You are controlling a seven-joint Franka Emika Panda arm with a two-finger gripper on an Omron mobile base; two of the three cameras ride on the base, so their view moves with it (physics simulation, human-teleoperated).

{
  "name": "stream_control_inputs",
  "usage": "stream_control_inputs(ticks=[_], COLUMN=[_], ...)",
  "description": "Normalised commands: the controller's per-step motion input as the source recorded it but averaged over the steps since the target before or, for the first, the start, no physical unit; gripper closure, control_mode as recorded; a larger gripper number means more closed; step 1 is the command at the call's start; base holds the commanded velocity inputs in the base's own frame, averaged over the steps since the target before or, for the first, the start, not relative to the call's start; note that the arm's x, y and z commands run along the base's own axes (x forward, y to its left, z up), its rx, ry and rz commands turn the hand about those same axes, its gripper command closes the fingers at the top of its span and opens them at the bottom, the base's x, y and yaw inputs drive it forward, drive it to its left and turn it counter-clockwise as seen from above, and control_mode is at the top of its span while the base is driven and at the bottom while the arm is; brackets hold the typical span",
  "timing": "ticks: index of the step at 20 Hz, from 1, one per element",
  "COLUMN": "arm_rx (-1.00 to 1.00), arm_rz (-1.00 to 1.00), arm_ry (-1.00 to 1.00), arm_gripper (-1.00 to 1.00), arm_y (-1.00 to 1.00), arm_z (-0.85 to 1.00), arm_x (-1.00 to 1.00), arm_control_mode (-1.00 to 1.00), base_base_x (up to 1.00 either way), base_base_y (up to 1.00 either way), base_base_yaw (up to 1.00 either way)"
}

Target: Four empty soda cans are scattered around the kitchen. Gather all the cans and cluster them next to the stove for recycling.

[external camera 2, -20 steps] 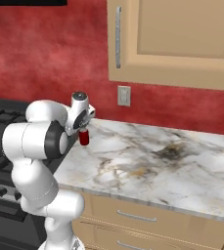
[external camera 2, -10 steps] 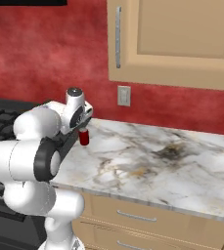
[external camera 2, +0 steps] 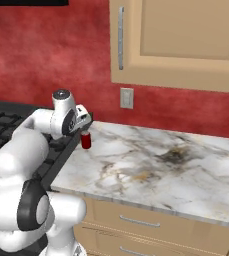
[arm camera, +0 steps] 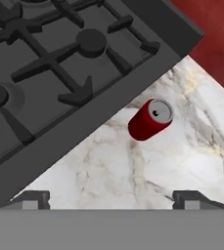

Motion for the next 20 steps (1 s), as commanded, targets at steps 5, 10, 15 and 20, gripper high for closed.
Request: stream_control_inputs(ticks=[5, 10, 15, 20], arm_rx=[0.04, 0.06, 0.08, 0.13], arm_rz=[-0.18, -0.13, -0.05, 0.00], arm_ry=[0.00, -0.02, -0.03, -0.05], arm_gripper=[-1.00, -1.00, -1.00, -1.00], arm_y=[-0.01, -0.06, -0.21, -0.31], arm_z=[0.31, 0.36, 0.36, 0.36], arm_x=[-0.79, -0.80, -0.74, -0.73], arm_control_mode=[-1.00, -1.00, -1.00, -1.00], base_base_x=[0.00, 0.00, 0.00, 0.00], base_base_y=[0.00, 0.00, 0.00, 0.00], base_base_yaw=[0.00, 0.00, 0.00, 0.00])
